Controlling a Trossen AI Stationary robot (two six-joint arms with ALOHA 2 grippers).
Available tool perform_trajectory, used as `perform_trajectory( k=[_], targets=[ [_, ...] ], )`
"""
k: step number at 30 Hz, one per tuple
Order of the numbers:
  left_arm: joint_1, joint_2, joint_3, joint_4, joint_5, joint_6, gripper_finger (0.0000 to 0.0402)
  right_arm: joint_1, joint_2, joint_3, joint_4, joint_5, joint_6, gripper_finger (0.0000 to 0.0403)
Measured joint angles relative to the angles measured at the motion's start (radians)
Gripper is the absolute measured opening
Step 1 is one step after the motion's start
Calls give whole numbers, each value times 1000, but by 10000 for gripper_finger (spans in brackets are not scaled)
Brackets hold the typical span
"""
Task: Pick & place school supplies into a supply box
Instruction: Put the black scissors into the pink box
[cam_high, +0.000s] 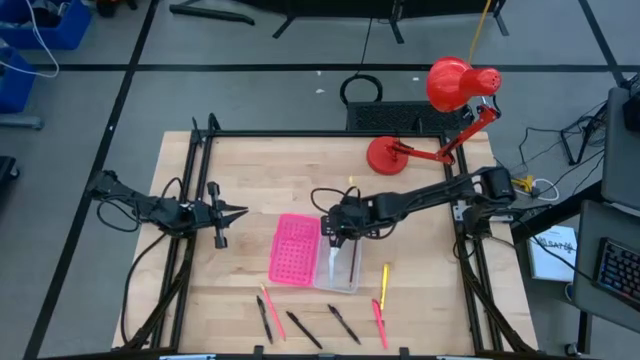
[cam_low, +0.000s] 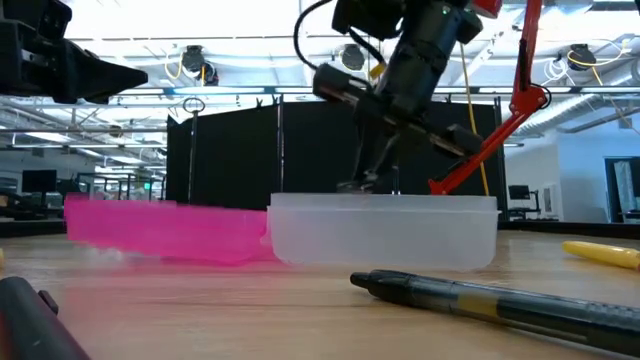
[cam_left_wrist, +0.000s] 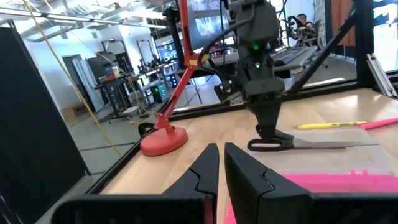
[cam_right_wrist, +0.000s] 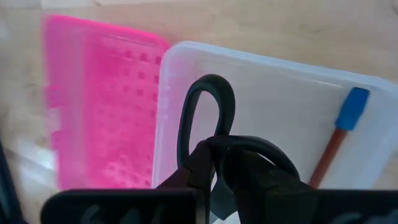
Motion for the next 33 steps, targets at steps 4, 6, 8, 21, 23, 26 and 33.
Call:
perform_trajectory(
  k=[4,6,8,21,23,26,33],
  targets=[
    [0,0,0,1,0,0,35,-15,17,-1,11,-16,-46,29],
    [0,0,0,1,0,0,35,-19,18,-2,9,-20,-59,29],
    [0,0,0,1,0,0,35,-23,18,-3,0,-5,-65,29],
    [0,0,0,2,0,-24,35,-24,18,-46,84,4,-73,29],
    [0,0,0,2,0,-34,35,-21,18,-61,124,-14,-77,29],
    [0,0,0,2,0,-45,35,-21,18,-98,184,-15,-75,29],
    [0,0,0,2,0,-47,35,-23,17,-182,234,-24,-45,29]
  ],
)
